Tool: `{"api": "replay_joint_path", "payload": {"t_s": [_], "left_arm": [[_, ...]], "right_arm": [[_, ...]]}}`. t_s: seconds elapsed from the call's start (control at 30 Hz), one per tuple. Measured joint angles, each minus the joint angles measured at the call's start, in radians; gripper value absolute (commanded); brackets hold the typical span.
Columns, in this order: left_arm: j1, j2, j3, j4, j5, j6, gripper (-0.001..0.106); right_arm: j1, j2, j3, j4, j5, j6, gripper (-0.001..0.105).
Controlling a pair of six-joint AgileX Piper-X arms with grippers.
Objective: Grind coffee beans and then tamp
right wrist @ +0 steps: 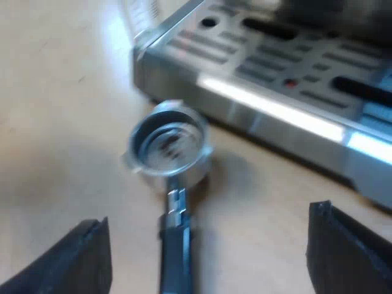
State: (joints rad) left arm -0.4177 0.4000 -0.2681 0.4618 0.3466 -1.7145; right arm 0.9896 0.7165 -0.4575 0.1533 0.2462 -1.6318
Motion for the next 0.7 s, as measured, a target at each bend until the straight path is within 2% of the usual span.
{"api": "replay_joint_path", "payload": {"t_s": [0.23, 0.43, 0.7], "left_arm": [[-0.001, 0.0, -0.018, 0.008, 0.011, 0.0, 0.005], [-0.001, 0.0, -0.133, 0.004, 0.021, 0.0, 0.005], [-0.001, 0.014, -0.179, 0.004, 0.024, 0.006, 0.005]], "right_arm": [[-0.044, 0.0, 0.012, -0.017, -0.044, 0.001, 0.067], [-0.044, 0.0, 0.088, -0.153, -0.033, 0.015, 0.067], [-0.044, 0.0, 0.146, -0.225, -0.103, 0.016, 0.067]]}}
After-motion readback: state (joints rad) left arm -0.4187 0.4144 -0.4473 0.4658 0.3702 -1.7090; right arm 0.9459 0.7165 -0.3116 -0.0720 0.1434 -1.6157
